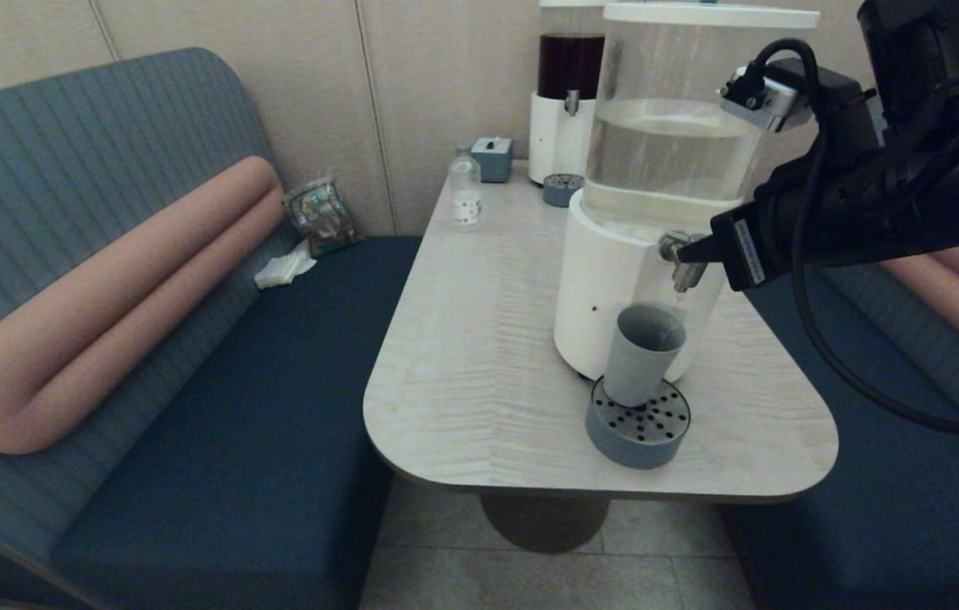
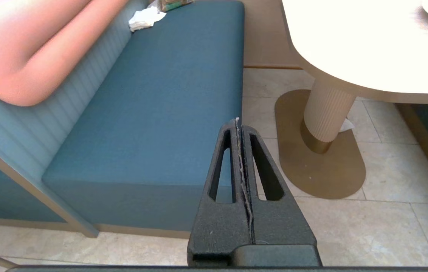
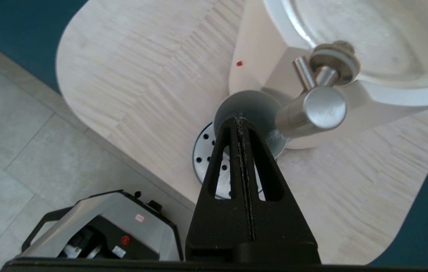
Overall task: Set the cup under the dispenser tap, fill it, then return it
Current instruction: Turn off the faucet
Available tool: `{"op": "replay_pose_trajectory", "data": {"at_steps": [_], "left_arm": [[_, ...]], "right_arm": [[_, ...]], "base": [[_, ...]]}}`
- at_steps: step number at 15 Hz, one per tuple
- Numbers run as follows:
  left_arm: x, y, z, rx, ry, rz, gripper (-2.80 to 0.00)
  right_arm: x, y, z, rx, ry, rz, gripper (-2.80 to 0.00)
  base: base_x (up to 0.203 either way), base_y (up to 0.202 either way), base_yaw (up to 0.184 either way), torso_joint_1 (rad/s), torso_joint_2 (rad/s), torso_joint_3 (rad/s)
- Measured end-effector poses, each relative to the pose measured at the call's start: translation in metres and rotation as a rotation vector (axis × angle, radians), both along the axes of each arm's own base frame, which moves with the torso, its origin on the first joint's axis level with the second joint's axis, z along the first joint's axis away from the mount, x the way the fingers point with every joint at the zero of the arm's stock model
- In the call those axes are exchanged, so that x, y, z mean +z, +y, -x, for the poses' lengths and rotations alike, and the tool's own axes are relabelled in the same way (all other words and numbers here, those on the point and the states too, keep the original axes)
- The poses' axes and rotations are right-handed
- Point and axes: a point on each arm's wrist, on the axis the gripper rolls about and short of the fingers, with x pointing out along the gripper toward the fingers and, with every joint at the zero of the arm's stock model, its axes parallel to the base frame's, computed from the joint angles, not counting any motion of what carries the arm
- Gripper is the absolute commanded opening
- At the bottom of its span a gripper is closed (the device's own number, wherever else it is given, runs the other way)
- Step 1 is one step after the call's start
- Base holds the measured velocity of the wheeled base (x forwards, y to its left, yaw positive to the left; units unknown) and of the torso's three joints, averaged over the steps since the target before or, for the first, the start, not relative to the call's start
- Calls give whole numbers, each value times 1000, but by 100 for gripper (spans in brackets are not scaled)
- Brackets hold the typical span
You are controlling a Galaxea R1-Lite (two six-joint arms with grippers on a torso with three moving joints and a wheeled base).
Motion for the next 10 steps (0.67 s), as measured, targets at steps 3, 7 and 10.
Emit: {"op": "replay_pose_trajectory", "data": {"at_steps": [3,7,10], "left_arm": [[0,0,0,0,0,0,-280],[0,0,0,0,0,0,-280],[0,0,0,0,0,0,-280]], "right_arm": [[-1,3,-6,-14,-3,8,-280],[-3,6,-14,-38,-9,22,-280],[-5,8,-19,-44,-10,24,-280]], "base": [[0,0,0,0,0,0],[0,0,0,0,0,0],[0,0,0,0,0,0]]}}
